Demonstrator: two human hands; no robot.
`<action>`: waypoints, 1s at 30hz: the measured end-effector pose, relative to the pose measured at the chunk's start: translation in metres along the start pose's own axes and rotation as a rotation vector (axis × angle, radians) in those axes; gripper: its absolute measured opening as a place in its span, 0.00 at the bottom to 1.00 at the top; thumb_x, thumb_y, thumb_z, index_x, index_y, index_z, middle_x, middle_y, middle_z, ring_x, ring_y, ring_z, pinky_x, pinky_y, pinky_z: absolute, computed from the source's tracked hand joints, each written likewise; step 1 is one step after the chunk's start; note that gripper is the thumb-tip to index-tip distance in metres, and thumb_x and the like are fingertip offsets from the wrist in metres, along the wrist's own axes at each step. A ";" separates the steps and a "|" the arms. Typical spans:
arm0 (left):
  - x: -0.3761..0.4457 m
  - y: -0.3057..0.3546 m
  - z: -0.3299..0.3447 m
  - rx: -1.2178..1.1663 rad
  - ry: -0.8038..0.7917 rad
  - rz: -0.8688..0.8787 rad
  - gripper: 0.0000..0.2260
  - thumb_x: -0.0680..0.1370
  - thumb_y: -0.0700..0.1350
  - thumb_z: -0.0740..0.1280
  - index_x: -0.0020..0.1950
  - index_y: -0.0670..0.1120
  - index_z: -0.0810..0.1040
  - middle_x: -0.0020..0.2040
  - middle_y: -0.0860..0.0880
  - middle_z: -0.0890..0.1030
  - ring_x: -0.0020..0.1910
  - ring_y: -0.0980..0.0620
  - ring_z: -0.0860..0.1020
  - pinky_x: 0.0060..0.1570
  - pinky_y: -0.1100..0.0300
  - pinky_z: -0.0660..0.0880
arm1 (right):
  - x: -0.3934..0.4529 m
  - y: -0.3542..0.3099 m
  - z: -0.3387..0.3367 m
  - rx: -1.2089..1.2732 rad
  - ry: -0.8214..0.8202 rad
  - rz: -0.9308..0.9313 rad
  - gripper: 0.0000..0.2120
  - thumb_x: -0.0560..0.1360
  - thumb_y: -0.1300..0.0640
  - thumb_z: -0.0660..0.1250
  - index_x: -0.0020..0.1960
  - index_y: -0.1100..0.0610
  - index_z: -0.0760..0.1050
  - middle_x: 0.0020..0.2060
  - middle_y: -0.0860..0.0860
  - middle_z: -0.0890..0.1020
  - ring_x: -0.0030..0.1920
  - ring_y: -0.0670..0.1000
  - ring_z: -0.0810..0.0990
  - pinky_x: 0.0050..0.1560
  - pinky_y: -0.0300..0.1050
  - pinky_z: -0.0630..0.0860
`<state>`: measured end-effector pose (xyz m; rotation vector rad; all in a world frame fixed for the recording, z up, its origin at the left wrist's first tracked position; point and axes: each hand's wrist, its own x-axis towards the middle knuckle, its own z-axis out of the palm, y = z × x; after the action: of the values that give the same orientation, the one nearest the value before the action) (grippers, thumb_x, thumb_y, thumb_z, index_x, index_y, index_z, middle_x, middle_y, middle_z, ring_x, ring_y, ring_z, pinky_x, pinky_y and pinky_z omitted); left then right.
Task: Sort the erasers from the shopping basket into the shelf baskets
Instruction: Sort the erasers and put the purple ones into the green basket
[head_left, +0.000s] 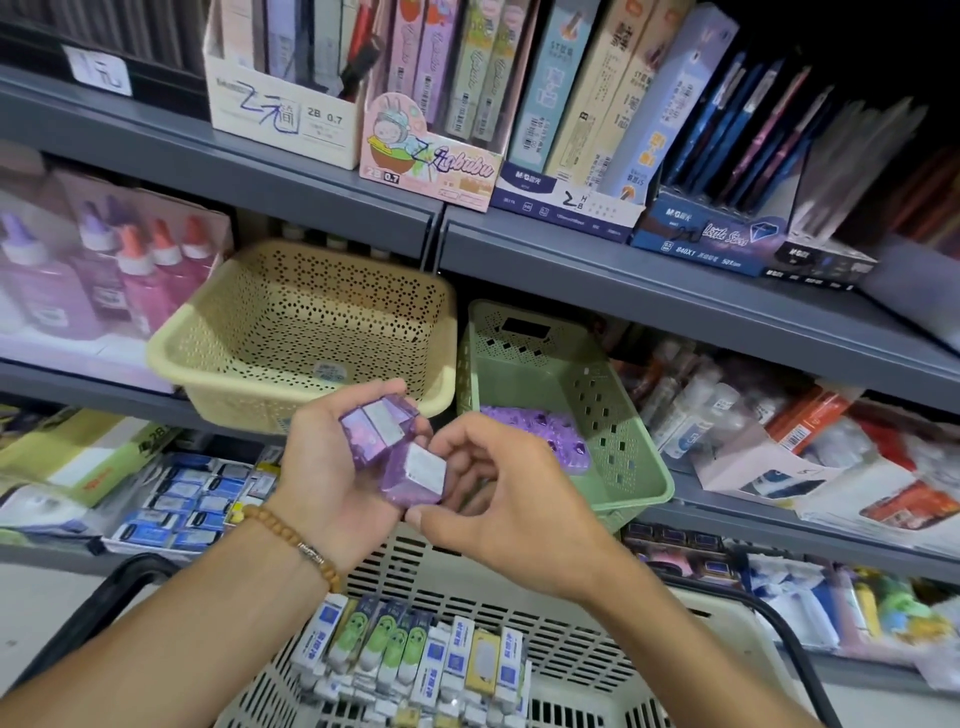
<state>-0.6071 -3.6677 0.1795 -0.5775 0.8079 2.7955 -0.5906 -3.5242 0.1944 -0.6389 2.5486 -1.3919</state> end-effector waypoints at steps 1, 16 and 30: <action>0.001 0.000 0.000 -0.004 -0.010 0.005 0.12 0.61 0.42 0.69 0.44 0.42 0.79 0.33 0.44 0.77 0.29 0.49 0.75 0.31 0.61 0.77 | -0.001 -0.001 -0.002 0.064 0.011 0.012 0.14 0.67 0.64 0.77 0.45 0.54 0.75 0.33 0.48 0.79 0.32 0.44 0.75 0.33 0.35 0.73; -0.003 -0.011 -0.002 0.393 -0.127 -0.045 0.20 0.66 0.44 0.72 0.54 0.36 0.80 0.51 0.40 0.84 0.29 0.54 0.78 0.22 0.66 0.71 | 0.009 0.045 -0.085 0.045 0.292 0.218 0.07 0.69 0.63 0.77 0.44 0.56 0.81 0.41 0.61 0.82 0.38 0.54 0.78 0.45 0.50 0.77; 0.003 -0.014 -0.010 0.493 -0.169 0.011 0.26 0.62 0.37 0.72 0.61 0.39 0.78 0.41 0.41 0.83 0.31 0.52 0.78 0.23 0.64 0.71 | 0.032 0.074 -0.076 -0.825 -0.205 0.214 0.18 0.66 0.48 0.80 0.44 0.49 0.71 0.40 0.46 0.74 0.42 0.49 0.75 0.42 0.43 0.72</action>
<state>-0.6035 -3.6615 0.1638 -0.2477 1.3937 2.4645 -0.6669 -3.4457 0.1760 -0.5400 2.8394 -0.1494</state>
